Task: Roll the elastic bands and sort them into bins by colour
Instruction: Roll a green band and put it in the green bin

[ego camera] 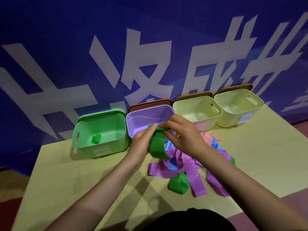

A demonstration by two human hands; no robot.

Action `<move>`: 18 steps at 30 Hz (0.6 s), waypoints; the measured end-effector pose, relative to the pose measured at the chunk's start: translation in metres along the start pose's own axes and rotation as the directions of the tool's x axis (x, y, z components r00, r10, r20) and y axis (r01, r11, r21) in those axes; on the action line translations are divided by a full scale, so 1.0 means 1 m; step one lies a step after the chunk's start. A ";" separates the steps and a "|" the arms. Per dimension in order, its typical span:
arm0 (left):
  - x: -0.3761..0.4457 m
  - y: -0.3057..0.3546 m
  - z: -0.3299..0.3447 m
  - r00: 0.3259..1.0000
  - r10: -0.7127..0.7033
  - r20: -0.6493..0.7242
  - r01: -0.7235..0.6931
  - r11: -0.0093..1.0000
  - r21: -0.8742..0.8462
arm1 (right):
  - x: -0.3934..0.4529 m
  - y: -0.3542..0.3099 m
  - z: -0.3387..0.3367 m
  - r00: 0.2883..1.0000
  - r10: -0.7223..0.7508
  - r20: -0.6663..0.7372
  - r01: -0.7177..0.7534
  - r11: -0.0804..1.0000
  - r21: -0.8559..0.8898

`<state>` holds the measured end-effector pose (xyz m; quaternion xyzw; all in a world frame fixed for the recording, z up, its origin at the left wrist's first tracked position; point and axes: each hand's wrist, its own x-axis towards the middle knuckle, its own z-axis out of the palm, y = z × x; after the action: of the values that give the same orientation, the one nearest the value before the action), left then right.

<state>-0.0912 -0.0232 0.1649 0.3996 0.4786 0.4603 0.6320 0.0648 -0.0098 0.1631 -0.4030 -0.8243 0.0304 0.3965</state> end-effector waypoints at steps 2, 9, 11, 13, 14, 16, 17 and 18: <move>-0.002 0.000 0.000 1.000 0.008 0.015 -0.008 0.999 -0.032 | 0.000 0.004 0.000 0.999 -0.027 0.028 0.028 1.000 -0.012; -0.005 -0.003 0.002 0.992 0.113 0.054 -0.115 0.993 0.031 | -0.005 -0.003 -0.006 0.924 0.307 0.226 -0.379 0.807 0.454; -0.004 -0.001 0.002 0.990 0.140 0.029 -0.142 0.986 0.082 | -0.007 -0.009 -0.007 0.886 0.375 0.271 -0.462 0.681 0.569; -0.003 0.001 0.002 0.984 0.175 0.015 -0.175 0.977 0.119 | -0.007 -0.013 -0.009 0.875 0.403 0.270 -0.475 0.601 0.643; -0.004 0.003 0.002 0.982 0.187 0.023 -0.188 0.973 0.131 | -0.007 -0.014 -0.009 0.869 0.421 0.260 -0.479 0.584 0.655; -0.006 0.003 0.002 0.978 0.204 0.041 -0.208 0.965 0.162 | -0.007 -0.014 -0.007 0.857 0.456 0.241 -0.491 0.578 0.652; -0.006 0.002 0.002 0.977 0.209 0.041 -0.213 0.961 0.177 | -0.006 -0.013 -0.005 0.853 0.465 0.237 -0.496 0.583 0.644; -0.006 0.001 0.002 0.978 0.208 0.032 -0.210 0.960 0.185 | -0.006 -0.012 -0.003 0.848 0.474 0.236 -0.504 0.589 0.631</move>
<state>-0.0899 -0.0289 0.1674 0.5084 0.4713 0.4749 0.5421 0.0612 -0.0233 0.1658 -0.4418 -0.6214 0.4417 0.4730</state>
